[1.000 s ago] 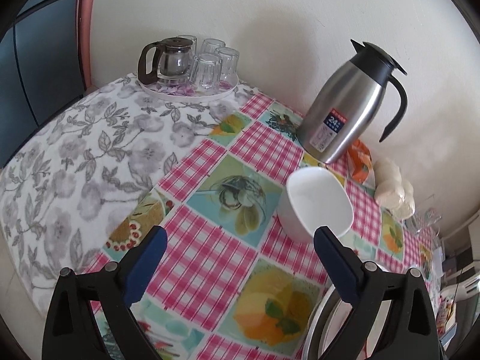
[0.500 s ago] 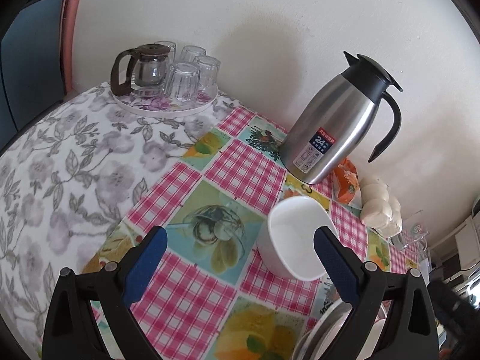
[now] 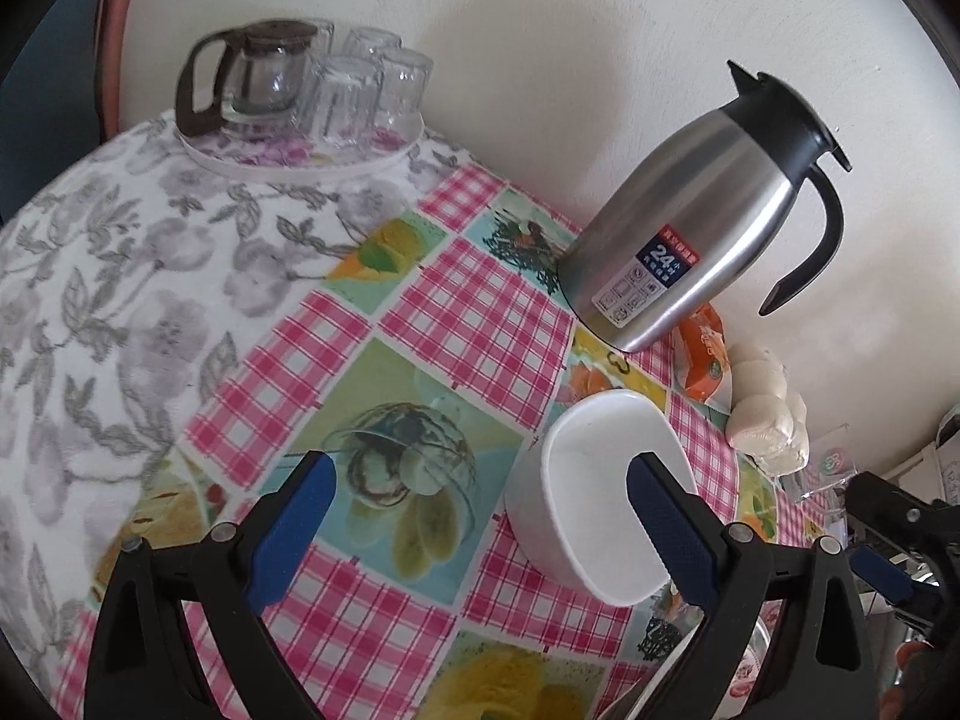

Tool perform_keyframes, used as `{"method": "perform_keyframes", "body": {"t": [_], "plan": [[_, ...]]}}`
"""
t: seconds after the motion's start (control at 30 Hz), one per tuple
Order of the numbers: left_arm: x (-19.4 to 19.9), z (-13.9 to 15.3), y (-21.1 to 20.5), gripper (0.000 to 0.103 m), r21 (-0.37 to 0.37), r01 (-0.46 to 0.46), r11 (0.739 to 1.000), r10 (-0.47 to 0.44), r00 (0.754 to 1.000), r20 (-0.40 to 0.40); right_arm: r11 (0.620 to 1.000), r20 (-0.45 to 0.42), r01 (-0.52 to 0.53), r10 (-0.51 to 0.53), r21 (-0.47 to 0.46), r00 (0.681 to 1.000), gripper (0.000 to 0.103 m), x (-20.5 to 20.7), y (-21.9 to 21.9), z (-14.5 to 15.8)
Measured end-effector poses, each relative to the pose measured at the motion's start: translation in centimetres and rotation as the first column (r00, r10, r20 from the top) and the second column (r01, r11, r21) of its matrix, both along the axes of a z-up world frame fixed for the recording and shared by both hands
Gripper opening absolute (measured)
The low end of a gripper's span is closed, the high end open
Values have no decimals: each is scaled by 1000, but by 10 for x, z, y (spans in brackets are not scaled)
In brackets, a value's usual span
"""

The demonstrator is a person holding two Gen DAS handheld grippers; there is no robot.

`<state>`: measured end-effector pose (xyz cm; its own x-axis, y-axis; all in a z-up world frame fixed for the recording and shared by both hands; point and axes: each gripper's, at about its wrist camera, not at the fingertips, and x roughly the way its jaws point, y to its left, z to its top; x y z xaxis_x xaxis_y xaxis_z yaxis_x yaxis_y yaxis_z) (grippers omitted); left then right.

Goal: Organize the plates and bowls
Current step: 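Move both grippers to the white square bowl beside the thermos, then close the left gripper on the square bowl rim while the right gripper grips it too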

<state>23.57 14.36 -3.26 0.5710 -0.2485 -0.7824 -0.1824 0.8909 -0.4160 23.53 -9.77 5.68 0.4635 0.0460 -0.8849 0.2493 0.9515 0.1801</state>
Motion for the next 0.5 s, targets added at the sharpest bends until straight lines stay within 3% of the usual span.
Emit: {"method": "perform_keyframes", "body": {"t": [0.07,0.13,0.17,0.2,0.4,0.5], "plan": [[4,-4,-1,96,-4,7,1000,-7,1000,0,1000,-15,0,0,-16,1000,103,6,2,-7],[8,-7,-1,80,-7,11,1000,-11,1000,-1,1000,-30,-1,0,-30,1000,99,13,4,-16],[10,-9,-1,77,-8,12,1000,-12,1000,-6,999,-36,-1,-1,-37,999,96,15,5,-19],[12,-11,0,76,-9,13,1000,-13,1000,-10,999,-45,-2,0,-45,999,89,18,7,-23],[21,-16,-2,76,-22,33,999,-33,999,-4,997,-100,-18,11,-69,995,78,29,16,-51],[25,-17,-8,67,-23,53,998,-53,999,-1,996,-124,-24,14,-82,992,72,34,20,-63]]}}
